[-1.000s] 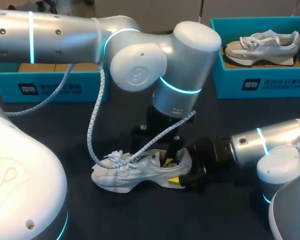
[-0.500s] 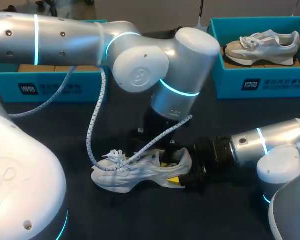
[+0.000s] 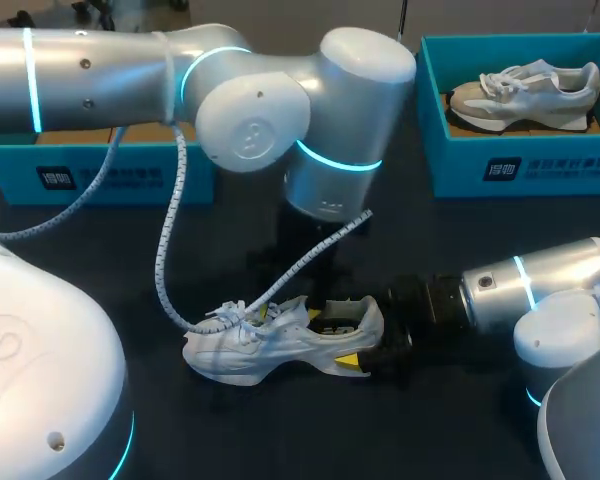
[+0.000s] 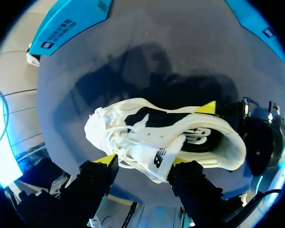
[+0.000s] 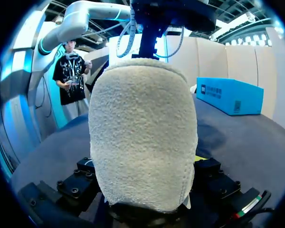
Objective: Take the shoe out of the shoebox, open the shoe tongue, remove and reinsert the insole, then place the shoe into the shoebox
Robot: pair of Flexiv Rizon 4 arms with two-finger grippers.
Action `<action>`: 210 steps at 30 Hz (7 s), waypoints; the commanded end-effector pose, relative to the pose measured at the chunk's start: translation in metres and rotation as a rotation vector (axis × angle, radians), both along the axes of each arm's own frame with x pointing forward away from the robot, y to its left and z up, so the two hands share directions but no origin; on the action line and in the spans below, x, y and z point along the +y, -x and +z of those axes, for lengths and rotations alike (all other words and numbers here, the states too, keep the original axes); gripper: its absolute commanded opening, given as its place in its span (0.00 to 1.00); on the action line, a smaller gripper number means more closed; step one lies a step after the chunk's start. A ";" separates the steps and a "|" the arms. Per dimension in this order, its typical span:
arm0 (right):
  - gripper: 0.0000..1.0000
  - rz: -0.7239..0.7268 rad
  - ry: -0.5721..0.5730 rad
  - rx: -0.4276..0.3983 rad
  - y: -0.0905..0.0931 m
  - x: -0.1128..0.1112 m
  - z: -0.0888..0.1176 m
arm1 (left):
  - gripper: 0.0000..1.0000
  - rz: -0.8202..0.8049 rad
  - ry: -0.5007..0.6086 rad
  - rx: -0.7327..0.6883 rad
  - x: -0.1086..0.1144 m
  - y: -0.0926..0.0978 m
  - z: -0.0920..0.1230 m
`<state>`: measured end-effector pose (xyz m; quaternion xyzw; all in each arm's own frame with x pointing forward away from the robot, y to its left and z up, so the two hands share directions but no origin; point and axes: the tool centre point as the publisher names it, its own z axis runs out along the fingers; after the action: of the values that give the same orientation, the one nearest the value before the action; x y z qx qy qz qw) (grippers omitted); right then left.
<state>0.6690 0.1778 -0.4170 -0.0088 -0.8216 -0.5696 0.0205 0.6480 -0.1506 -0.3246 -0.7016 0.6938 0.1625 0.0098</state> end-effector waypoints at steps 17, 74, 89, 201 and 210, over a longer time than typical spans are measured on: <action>0.00 0.000 0.007 0.001 0.001 0.002 0.001 | 0.00 -0.053 0.059 -0.023 -0.012 0.004 -0.004; 0.00 0.000 0.007 0.001 0.001 0.002 0.001 | 0.95 0.228 0.330 -0.114 0.129 0.024 -0.035; 0.00 0.000 0.007 0.001 0.001 0.002 0.001 | 0.99 0.070 0.426 -0.219 0.107 0.003 0.032; 0.00 0.000 0.007 0.001 0.001 0.002 0.001 | 0.00 -1.669 0.658 0.171 -0.034 -0.009 -0.015; 0.00 0.000 0.007 0.001 0.001 0.002 0.001 | 0.00 -1.681 0.633 0.167 -0.035 -0.004 -0.028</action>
<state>0.6688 0.1778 -0.4169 -0.0088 -0.8217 -0.5695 0.0205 0.6548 -0.1837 -0.3476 0.0814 0.9880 -0.0478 -0.1223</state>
